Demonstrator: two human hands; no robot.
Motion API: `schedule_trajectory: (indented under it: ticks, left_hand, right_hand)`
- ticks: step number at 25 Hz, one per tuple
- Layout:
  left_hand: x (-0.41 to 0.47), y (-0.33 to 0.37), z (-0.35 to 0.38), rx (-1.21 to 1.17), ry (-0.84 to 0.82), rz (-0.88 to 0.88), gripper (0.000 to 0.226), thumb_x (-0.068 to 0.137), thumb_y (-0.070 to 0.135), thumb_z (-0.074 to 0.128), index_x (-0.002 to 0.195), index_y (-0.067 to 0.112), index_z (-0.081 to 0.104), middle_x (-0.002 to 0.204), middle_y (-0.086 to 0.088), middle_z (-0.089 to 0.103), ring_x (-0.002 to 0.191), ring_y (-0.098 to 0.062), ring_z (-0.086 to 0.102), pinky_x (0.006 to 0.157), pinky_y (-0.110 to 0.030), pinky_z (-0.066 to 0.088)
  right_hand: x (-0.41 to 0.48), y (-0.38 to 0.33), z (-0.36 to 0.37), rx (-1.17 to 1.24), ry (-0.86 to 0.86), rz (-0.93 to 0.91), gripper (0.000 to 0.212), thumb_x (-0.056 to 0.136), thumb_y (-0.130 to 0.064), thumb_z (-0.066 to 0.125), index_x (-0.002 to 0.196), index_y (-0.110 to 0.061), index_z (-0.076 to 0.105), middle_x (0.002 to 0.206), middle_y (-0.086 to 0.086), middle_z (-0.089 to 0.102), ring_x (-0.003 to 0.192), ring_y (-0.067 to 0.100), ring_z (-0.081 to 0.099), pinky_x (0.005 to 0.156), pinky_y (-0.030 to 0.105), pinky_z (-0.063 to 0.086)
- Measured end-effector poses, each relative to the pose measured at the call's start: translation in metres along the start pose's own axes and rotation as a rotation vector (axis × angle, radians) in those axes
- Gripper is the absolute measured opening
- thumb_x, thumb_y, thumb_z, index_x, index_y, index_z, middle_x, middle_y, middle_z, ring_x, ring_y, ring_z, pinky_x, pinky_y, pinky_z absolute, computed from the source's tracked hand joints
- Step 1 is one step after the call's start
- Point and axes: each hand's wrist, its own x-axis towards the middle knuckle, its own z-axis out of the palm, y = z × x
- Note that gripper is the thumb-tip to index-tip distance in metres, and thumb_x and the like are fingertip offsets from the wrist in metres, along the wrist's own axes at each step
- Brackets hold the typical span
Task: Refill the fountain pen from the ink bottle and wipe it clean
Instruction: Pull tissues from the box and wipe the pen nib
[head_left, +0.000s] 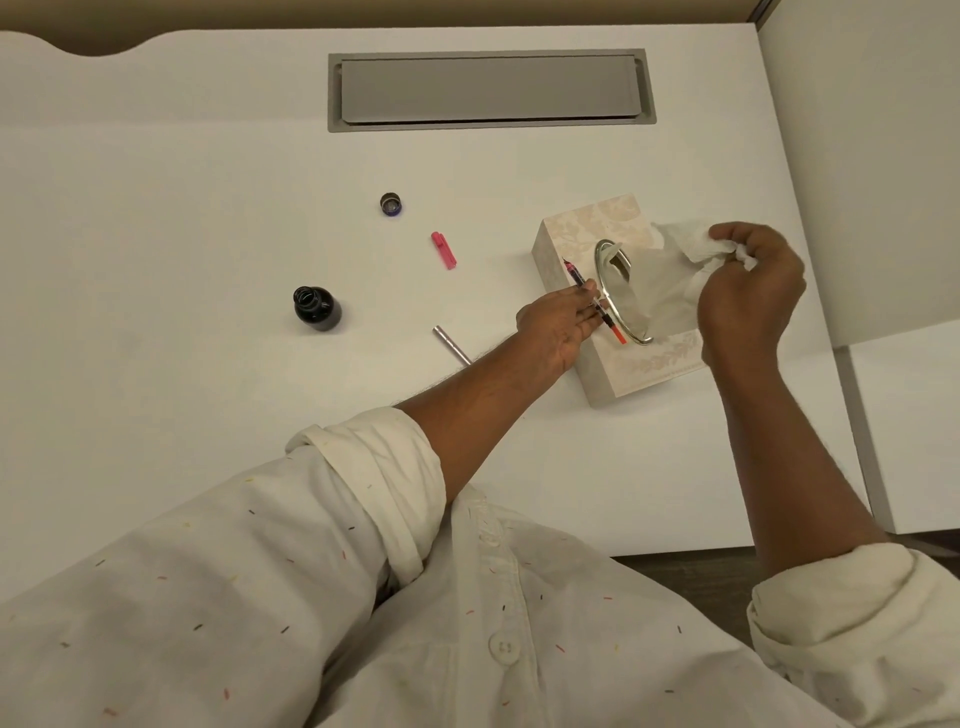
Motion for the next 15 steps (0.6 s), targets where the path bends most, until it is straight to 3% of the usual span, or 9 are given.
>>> schedule_trajectory:
  ticks: [5, 9, 12, 15]
  left_hand:
    - [-0.002, 0.001, 0.0, 0.0, -0.037, 0.003, 0.004, 0.085, -0.002, 0.061, 0.081, -0.002, 0.061, 0.08, -0.012, 0.063, 0.078, -0.024, 0.064, 0.086, -0.04, 0.054]
    - [-0.008, 0.007, -0.004, -0.031, -0.086, -0.014, 0.004, 0.088, 0.001, 0.059, 0.084, 0.0, 0.06, 0.08, -0.011, 0.06, 0.078, -0.023, 0.061, 0.084, -0.038, 0.053]
    - [-0.015, 0.012, -0.017, -0.024, -0.106, 0.008, 0.007, 0.089, 0.002, 0.057, 0.084, 0.002, 0.061, 0.08, -0.008, 0.063, 0.081, -0.022, 0.059, 0.095, -0.039, 0.047]
    - [-0.024, 0.021, -0.038, -0.016, -0.097, 0.059, 0.011, 0.089, 0.002, 0.056, 0.081, 0.003, 0.062, 0.065, -0.002, 0.068, 0.077, -0.022, 0.06, 0.091, -0.038, 0.05]
  right_hand:
    - [0.018, -0.024, -0.022, 0.008, 0.107, -0.055, 0.051, 0.065, 0.001, 0.03, 0.096, -0.008, 0.069, 0.092, -0.005, 0.064, 0.091, 0.005, 0.06, 0.081, 0.008, 0.045]
    - [0.025, -0.039, -0.037, 0.104, 0.193, -0.177, 0.041, 0.068, -0.003, 0.03, 0.086, -0.02, 0.063, 0.083, -0.016, 0.058, 0.082, -0.005, 0.054, 0.081, 0.009, 0.043]
    - [0.023, -0.043, -0.032, 0.181, 0.185, -0.116, 0.036, 0.074, -0.001, 0.03, 0.079, -0.028, 0.053, 0.084, -0.016, 0.056, 0.086, 0.0, 0.055, 0.082, 0.011, 0.044]
    - [0.01, -0.047, -0.016, 0.209, 0.117, 0.002, 0.033, 0.074, -0.004, 0.031, 0.086, -0.022, 0.055, 0.092, -0.009, 0.06, 0.095, 0.007, 0.058, 0.086, 0.015, 0.047]
